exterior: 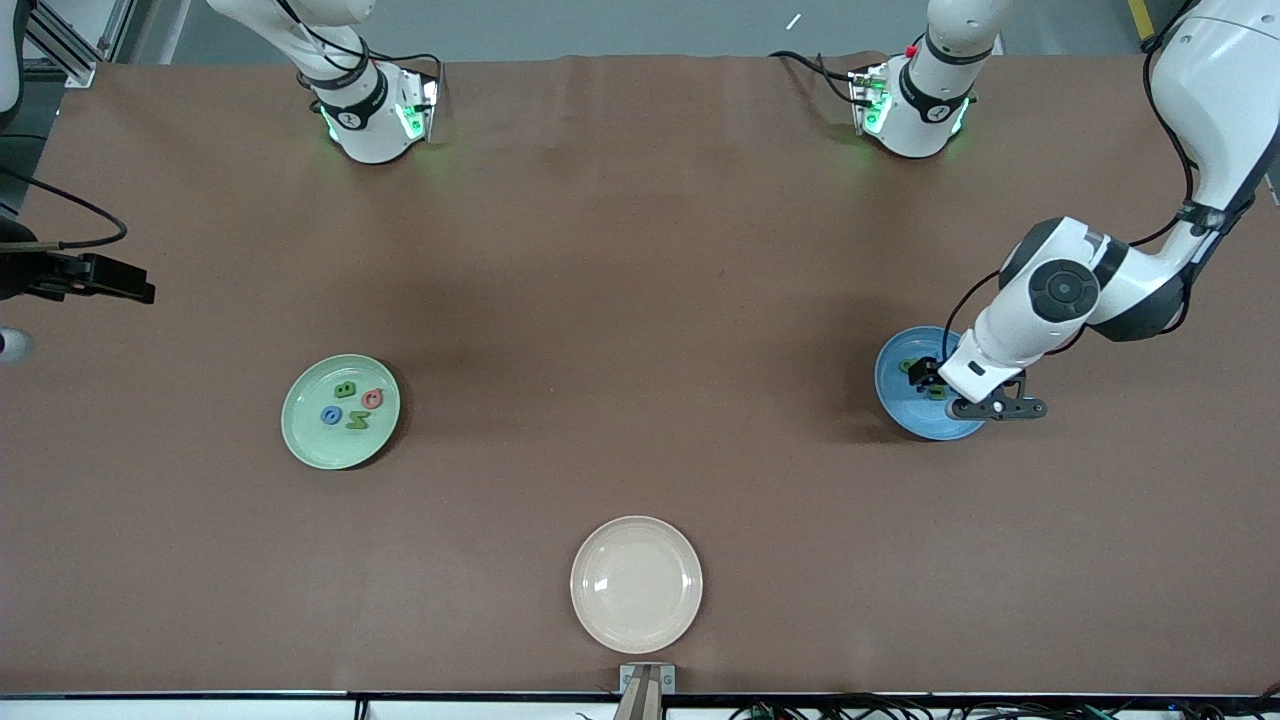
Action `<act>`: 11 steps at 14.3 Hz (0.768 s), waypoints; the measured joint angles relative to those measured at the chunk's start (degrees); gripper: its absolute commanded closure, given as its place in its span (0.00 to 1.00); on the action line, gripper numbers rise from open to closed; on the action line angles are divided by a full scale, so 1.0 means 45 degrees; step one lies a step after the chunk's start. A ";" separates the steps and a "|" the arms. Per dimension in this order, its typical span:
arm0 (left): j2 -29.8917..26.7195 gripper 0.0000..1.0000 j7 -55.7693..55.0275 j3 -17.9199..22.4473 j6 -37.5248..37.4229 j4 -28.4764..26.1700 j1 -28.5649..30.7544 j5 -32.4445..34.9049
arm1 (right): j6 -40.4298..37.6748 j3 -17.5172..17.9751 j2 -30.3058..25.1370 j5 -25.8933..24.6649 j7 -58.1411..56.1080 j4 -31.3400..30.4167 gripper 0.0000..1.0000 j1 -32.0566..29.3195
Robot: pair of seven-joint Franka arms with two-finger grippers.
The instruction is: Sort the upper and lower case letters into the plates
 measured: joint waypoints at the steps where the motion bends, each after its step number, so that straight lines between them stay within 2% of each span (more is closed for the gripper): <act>1: -0.0071 0.01 0.0402 0.0006 -0.0048 0.0207 -0.0106 -0.0677 | -0.0051 0.0016 -0.0023 0.0011 -0.0003 0.0003 0.00 0.0019; 3: -0.0394 0.01 0.1336 0.0485 -0.0422 0.0745 -0.0762 -0.2315 | -0.0055 0.0018 -0.0150 0.0022 -0.0022 -0.0013 0.00 0.0142; 4: -0.0688 0.01 0.1937 0.1100 -0.0657 0.1032 -0.1419 -0.3344 | -0.0049 -0.0022 -0.0274 0.0022 -0.0022 -0.0076 0.00 0.0250; 7: -0.1891 0.01 0.4043 0.3754 -0.1507 0.1747 -0.4098 -0.6763 | 0.0147 -0.0731 -0.0755 0.0022 -0.0022 -0.0579 0.00 0.0896; 9: -0.2665 0.01 0.4950 0.5620 -0.1841 0.1990 -0.5884 -0.8302 | 0.0316 -0.1249 -0.1046 0.0022 -0.0027 -0.0954 0.00 0.1326; 11: -0.3213 0.01 0.5420 0.7544 -0.2100 0.2055 -0.7809 -0.9412 | 0.0542 -0.1390 -0.1350 0.0022 -0.0078 -0.1367 0.00 0.1413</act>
